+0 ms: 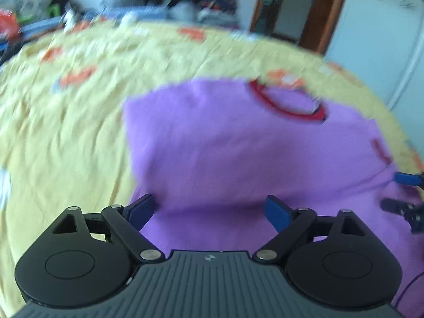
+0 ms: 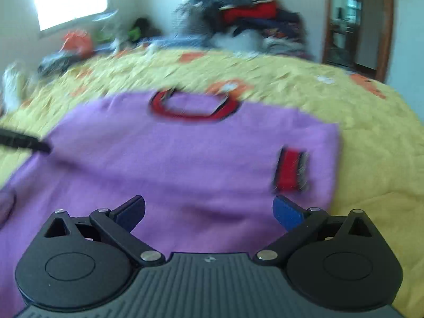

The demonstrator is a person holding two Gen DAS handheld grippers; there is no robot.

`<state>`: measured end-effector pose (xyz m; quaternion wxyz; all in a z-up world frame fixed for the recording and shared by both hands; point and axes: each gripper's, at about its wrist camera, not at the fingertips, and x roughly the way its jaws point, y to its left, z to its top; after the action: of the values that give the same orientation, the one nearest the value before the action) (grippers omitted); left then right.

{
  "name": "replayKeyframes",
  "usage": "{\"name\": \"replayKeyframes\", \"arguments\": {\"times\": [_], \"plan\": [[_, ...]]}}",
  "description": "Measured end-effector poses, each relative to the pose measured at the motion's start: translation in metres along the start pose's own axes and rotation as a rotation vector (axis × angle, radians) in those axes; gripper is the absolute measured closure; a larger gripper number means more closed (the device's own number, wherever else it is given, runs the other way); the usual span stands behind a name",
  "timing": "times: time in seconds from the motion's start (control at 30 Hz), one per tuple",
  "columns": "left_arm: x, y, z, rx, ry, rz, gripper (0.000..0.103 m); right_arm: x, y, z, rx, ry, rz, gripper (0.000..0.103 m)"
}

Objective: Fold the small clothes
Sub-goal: 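Grasp the sweater hem with the left tool while the right tool grasps it too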

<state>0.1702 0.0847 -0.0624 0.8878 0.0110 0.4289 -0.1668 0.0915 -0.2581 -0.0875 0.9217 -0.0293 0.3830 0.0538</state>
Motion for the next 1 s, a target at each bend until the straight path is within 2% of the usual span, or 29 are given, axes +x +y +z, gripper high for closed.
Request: {"name": "replayKeyframes", "arguments": {"times": [0.07, 0.1, 0.17, 0.23, 0.3, 0.4, 0.5, 0.6, 0.63, 0.67, 0.8, 0.83, 0.87, 0.9, 0.93, 0.97, 1.0], "plan": [[-0.007, 0.001, -0.011, 0.04, -0.029, 0.06, 0.018, -0.007, -0.011, -0.013, 0.037, -0.012, 0.0, 0.0], [-0.013, 0.005, -0.015, 0.028, -0.021, 0.061, 0.018, -0.017, -0.018, -0.019, 0.064, -0.004, -0.016, 0.0], [-0.037, 0.017, -0.028, -0.032, -0.047, 0.022, 0.011, -0.047, -0.03, -0.032, 0.094, -0.047, -0.038, 0.0], [-0.057, 0.027, -0.044, -0.053, -0.066, 0.017, 0.011, -0.068, -0.045, -0.047, 0.118, -0.055, -0.015, 0.0], [-0.068, 0.037, -0.06, -0.073, -0.039, 0.014, 0.013, -0.081, -0.061, -0.062, 0.159, -0.042, -0.034, 0.0], [-0.082, 0.054, -0.086, -0.128, -0.018, -0.036, 0.014, -0.091, -0.077, -0.078, 0.177, -0.042, -0.059, 0.0], [-0.096, 0.055, -0.109, -0.125, -0.042, -0.049, 0.015, -0.092, -0.081, -0.091, 0.207, -0.02, 0.007, 0.0], [-0.101, 0.043, -0.119, -0.087, -0.039, -0.04, 0.015, -0.097, -0.063, -0.097, 0.158, -0.007, 0.019, 0.006], [-0.102, 0.038, -0.123, -0.073, -0.037, -0.026, 0.015, -0.1, -0.057, -0.099, 0.154, -0.011, 0.024, 0.012], [-0.103, 0.034, -0.124, -0.067, -0.036, -0.025, 0.015, -0.103, -0.053, -0.101, 0.161, -0.022, 0.044, 0.021], [-0.105, 0.02, -0.132, -0.035, -0.044, -0.032, 0.029, -0.11, -0.035, -0.109, 0.184, -0.052, 0.073, 0.036], [-0.105, 0.016, -0.132, -0.03, -0.045, -0.013, 0.031, -0.111, -0.033, -0.111, 0.203, -0.056, 0.095, 0.047], [-0.105, 0.014, -0.132, -0.025, -0.042, 0.006, 0.036, -0.112, -0.03, -0.113, 0.212, -0.065, 0.105, 0.05], [-0.106, 0.013, -0.132, -0.026, -0.045, 0.022, 0.054, -0.113, -0.027, -0.114, 0.214, -0.068, 0.111, 0.052], [-0.107, 0.015, -0.132, -0.039, -0.048, 0.022, 0.066, -0.115, -0.025, -0.115, 0.219, -0.075, 0.102, 0.063], [-0.108, 0.019, -0.131, -0.065, -0.041, 0.015, 0.071, -0.116, -0.023, -0.116, 0.229, -0.08, 0.096, 0.08], [-0.109, 0.025, -0.13, -0.1, -0.034, -0.001, 0.082, -0.116, -0.023, -0.118, 0.238, -0.085, 0.098, 0.085]]}}
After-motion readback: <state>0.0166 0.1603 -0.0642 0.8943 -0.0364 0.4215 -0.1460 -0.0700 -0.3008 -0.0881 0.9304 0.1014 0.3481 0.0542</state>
